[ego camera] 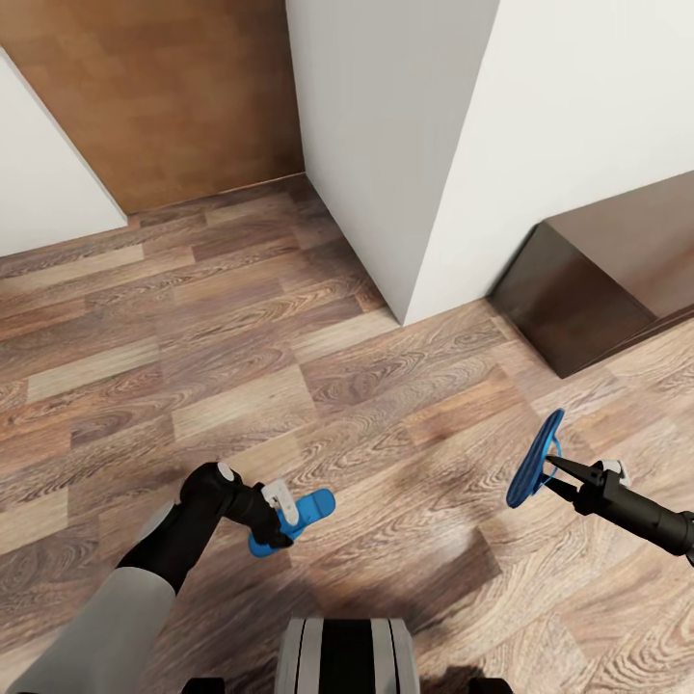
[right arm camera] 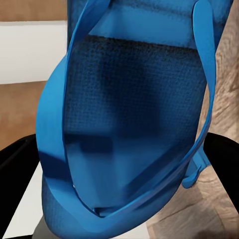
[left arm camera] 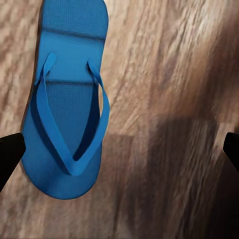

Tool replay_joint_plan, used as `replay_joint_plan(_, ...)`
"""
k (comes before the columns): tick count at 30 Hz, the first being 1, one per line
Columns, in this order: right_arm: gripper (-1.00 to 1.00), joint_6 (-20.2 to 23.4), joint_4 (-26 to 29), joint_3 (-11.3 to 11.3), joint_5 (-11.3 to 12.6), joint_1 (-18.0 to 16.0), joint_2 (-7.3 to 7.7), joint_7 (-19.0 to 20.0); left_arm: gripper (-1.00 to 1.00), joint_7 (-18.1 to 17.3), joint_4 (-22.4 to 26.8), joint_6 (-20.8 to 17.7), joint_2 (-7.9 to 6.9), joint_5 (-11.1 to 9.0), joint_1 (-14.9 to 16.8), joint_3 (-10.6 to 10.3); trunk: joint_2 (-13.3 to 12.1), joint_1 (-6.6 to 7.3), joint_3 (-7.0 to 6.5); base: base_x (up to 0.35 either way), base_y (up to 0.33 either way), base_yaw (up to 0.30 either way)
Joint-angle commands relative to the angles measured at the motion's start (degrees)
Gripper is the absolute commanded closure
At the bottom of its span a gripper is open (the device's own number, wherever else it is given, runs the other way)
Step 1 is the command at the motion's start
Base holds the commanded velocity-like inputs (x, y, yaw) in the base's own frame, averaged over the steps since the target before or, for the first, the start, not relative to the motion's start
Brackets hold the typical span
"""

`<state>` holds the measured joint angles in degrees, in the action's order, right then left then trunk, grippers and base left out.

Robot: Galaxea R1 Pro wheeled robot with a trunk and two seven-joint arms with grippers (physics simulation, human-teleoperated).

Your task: In the bedroom, move the book from the bed onto either nightstand, and place the two sandals side by side next to the bed.

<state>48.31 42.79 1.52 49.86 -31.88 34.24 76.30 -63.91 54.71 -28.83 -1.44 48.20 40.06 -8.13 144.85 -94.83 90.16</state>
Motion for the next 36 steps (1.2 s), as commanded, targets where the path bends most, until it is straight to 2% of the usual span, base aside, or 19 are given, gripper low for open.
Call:
replay_joint_plan(1, 1.00, 0.47, 0.01, -0.03, 0.33, -0.02, 0.01, -0.01, -1.00, -0.25, 0.10, -0.53, -0.04, 0.14, 0.02, -0.13, 0.03, -0.01, 0.26, 0.000, 0.000, 0.000)
replay_joint_plan(22, 1.00, 0.47, 0.02, -0.03, 0.32, -0.01, -0.01, -0.01, -1.00, 0.52, 0.13, -0.56, -0.19, 0.14, 0.02, -0.09, 0.03, -0.01, 0.26, 0.039, 0.009, 0.000)
replay_joint_plan(26, 1.00, 0.47, 0.03, -0.03, 0.30, -0.02, -0.03, -0.01, -1.00, 5.56, 0.13, -1.48, 0.28, 0.14, 0.02, -0.18, 0.03, -0.01, 0.26, 0.000, 0.000, 0.000)
replay_joint_plan(28, 1.00, 0.47, 0.03, -0.03, 0.32, -0.02, -0.02, -0.01, -1.00, 8.17, 0.16, -4.36, 0.49, 0.12, 0.02, -0.33, 0.03, -0.01, 0.26, 0.000, 0.000, 0.000)
replay_joint_plan(31, 1.00, 0.47, 0.03, -0.03, 0.33, -0.02, 0.01, -0.01, -1.00, 9.22, 0.20, -6.33, 1.07, 0.08, 0.02, -0.44, 0.03, -0.01, 0.26, 0.000, 0.000, 0.000)
replay_joint_plan(36, 1.00, 0.47, 0.05, -0.03, 0.33, -0.02, 0.03, -0.01, -1.00, 9.54, 0.21, -7.03, 1.55, 0.09, 0.02, -0.62, 0.03, -0.01, 0.26, 0.000, 0.000, 0.000)
